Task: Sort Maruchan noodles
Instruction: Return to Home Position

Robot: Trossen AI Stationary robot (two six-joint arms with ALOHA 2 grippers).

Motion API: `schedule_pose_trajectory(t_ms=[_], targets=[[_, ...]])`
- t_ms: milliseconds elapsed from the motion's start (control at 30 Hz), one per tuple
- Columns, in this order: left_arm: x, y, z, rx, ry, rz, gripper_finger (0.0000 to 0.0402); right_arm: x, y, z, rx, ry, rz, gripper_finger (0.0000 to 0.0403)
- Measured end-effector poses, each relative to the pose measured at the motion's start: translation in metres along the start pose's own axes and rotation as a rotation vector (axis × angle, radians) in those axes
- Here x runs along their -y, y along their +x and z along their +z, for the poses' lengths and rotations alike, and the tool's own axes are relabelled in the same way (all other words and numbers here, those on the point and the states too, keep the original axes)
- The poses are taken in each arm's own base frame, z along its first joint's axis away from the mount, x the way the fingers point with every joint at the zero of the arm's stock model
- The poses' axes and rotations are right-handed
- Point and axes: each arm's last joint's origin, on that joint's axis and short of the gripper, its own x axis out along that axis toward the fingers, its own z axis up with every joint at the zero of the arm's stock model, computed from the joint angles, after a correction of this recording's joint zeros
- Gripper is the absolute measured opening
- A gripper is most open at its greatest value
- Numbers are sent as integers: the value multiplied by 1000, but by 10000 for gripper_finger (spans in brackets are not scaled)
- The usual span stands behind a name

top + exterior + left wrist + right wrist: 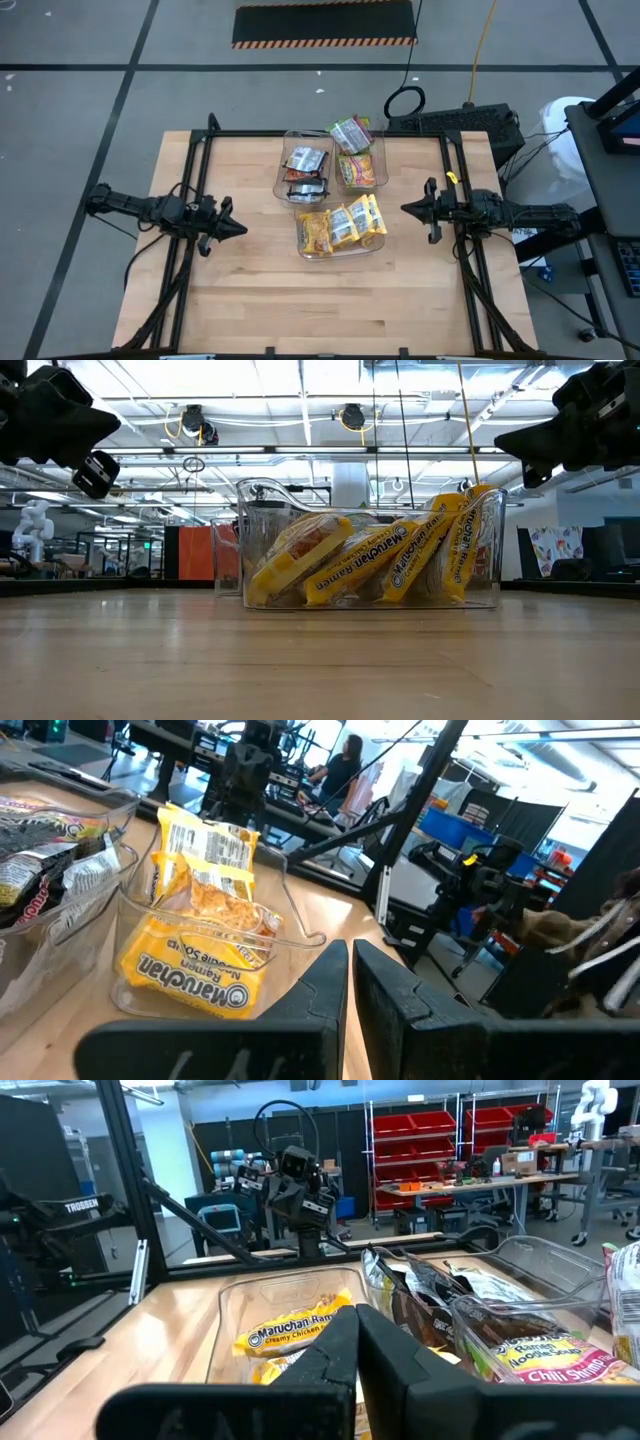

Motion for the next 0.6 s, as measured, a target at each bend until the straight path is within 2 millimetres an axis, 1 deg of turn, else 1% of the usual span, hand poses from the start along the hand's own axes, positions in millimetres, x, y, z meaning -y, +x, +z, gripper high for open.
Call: schedule_pose_trajectory(t_ms=[600], targets=[[0, 0, 0, 0, 24, 1, 26, 0, 0, 0, 0, 0, 1, 0]])
